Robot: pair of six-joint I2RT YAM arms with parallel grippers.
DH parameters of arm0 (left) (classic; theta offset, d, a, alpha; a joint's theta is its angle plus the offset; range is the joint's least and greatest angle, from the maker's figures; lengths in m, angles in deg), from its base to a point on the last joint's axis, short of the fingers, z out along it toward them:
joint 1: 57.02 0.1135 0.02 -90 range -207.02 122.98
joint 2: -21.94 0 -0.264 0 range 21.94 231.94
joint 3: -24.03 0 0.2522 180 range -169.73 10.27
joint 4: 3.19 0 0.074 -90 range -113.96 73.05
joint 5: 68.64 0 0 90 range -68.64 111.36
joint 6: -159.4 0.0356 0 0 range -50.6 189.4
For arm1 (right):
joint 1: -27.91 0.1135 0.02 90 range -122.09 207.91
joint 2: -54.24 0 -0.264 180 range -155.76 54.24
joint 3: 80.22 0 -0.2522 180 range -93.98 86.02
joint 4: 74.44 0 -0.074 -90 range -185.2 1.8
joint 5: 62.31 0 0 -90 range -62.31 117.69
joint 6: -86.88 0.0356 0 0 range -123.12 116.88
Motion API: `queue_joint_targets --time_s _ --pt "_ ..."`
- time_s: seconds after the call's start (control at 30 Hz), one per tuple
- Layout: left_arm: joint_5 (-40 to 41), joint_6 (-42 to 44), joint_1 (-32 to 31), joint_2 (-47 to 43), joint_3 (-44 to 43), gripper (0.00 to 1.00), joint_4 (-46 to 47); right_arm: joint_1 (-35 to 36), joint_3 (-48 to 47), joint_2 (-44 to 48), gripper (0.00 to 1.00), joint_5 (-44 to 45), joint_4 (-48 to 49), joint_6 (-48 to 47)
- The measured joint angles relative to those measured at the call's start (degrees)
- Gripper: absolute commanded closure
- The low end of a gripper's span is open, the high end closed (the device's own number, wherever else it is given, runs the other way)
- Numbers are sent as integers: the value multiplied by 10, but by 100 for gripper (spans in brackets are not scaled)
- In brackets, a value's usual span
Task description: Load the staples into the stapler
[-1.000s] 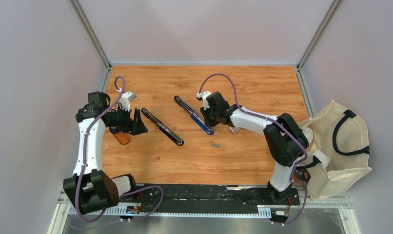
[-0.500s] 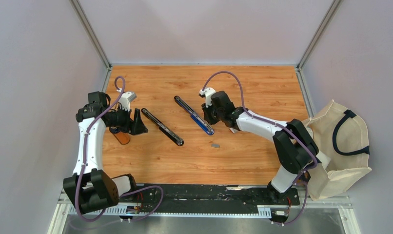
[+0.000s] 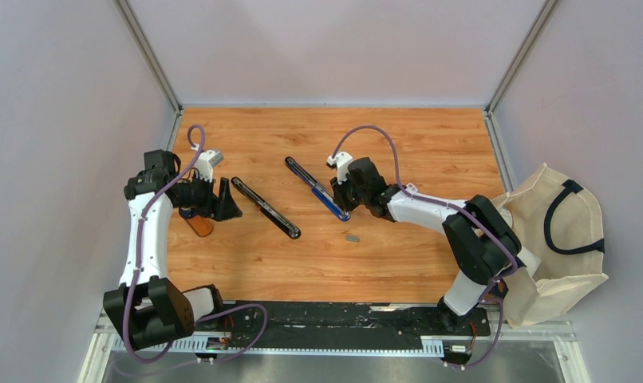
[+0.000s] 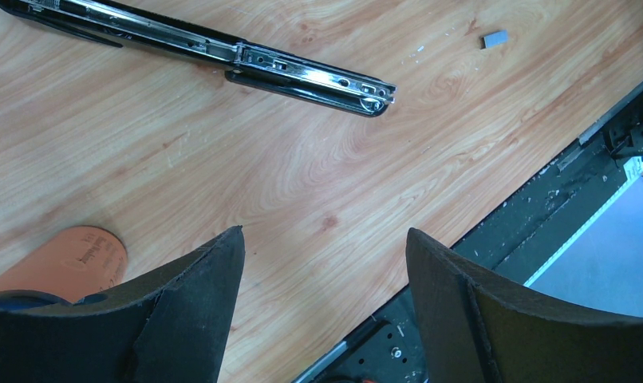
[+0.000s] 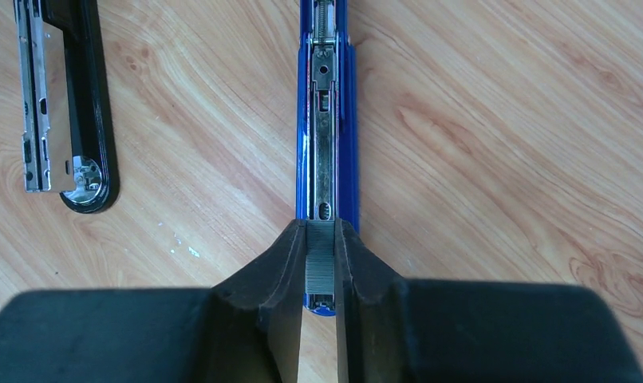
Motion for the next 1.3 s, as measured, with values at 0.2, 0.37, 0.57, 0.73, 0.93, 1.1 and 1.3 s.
queue_joint_targets --time_s 0.2,0.37,0.57,0.73,0.93,1.1,1.3 --pt "0 0 0 0 0 18 0 0 9 0 81 0 28 -5" --pt "0 0 0 0 0 18 0 0 16 0 81 1 44 -8" --pt "0 0 0 0 0 18 0 0 24 0 81 1 56 -9" --pt "0 0 0 0 0 18 0 0 25 0 81 1 57 -9" --pt "0 0 0 1 0 18 0 0 25 0 81 1 62 -9" --pt "0 0 0 3 0 18 0 0 25 -3 81 1 64 -9" --pt "0 0 0 3 0 18 0 0 25 -4 81 1 64 -9"
